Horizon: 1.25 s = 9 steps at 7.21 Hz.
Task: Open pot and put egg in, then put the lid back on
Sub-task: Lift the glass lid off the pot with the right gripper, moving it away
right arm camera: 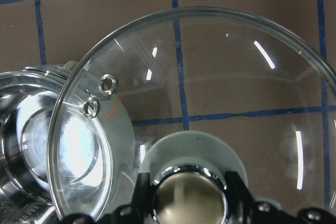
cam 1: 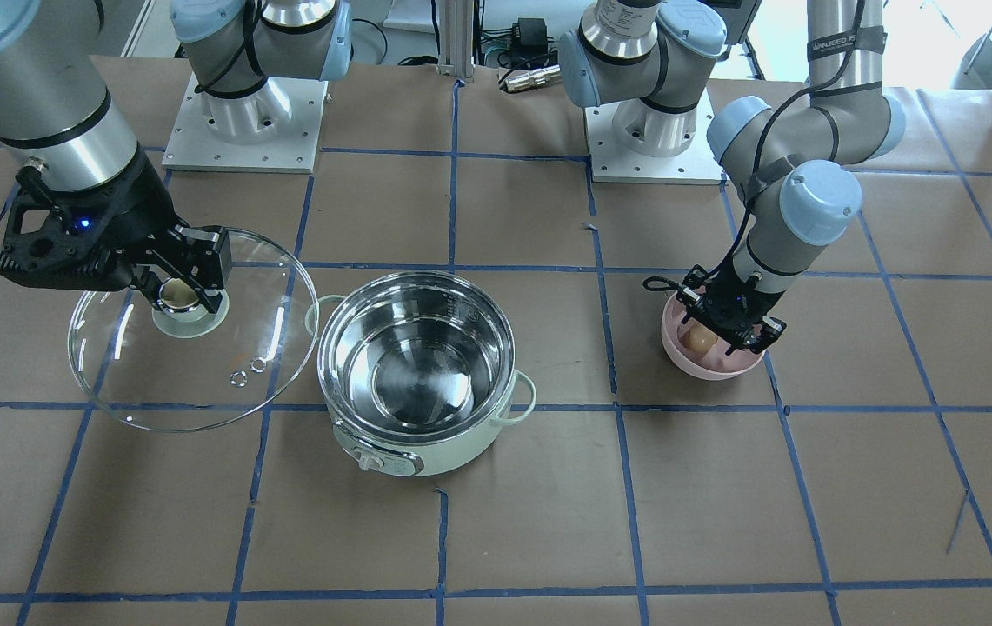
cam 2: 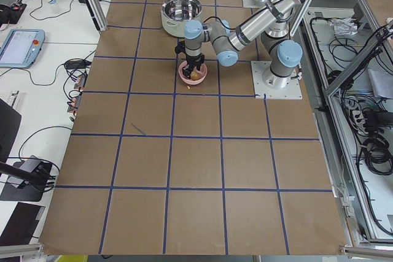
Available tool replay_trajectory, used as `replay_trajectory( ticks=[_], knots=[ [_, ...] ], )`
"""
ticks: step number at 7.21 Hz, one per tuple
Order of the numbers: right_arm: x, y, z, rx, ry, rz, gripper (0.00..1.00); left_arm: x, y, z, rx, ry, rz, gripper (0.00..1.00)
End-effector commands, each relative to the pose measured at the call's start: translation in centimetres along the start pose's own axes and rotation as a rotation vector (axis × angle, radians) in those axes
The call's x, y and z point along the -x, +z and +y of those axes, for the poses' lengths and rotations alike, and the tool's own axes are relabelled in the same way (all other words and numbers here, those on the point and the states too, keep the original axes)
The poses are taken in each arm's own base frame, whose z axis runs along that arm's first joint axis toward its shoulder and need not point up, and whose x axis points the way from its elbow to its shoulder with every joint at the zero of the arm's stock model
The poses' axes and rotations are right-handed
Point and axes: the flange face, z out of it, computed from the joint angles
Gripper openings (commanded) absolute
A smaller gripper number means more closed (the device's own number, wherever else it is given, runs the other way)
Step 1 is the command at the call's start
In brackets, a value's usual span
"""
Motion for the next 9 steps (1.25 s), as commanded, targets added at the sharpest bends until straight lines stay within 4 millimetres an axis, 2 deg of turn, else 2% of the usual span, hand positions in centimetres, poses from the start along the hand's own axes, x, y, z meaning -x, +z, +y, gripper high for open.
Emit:
replay_trajectory(
  ticks=[1,2,3,4,6,9],
  knots=[
    [0.3,0.2,0.1,0.006,0.002,-0.047,0.41,0.0,0.1,0.0,0.004,0.000,0.002,0.71],
    [0.5,0.1,0.1,0.005,0.002,-0.072,0.41,0.0,0.3,0.0,0.005,0.000,0.006,0.69],
    [0.5,0.1,0.0,0.004,-0.001,-0.072,0.41,0.1,0.3,0.0,0.008,0.000,0.005,0.56],
    [-0.5,0.1,-0.2,0.005,-0.009,-0.069,0.41,0.0,0.4,0.0,0.011,-0.001,0.007,0.44],
    [-1.3,0.1,-0.2,0.010,-0.014,-0.067,0.41,0.1,0.4,0.1,0.013,-0.006,0.004,0.24],
    [-1.2,0.1,-0.2,0.012,-0.014,-0.073,0.41,0.2,0.0,0.0,0.012,-0.018,-0.003,0.12]
  ],
)
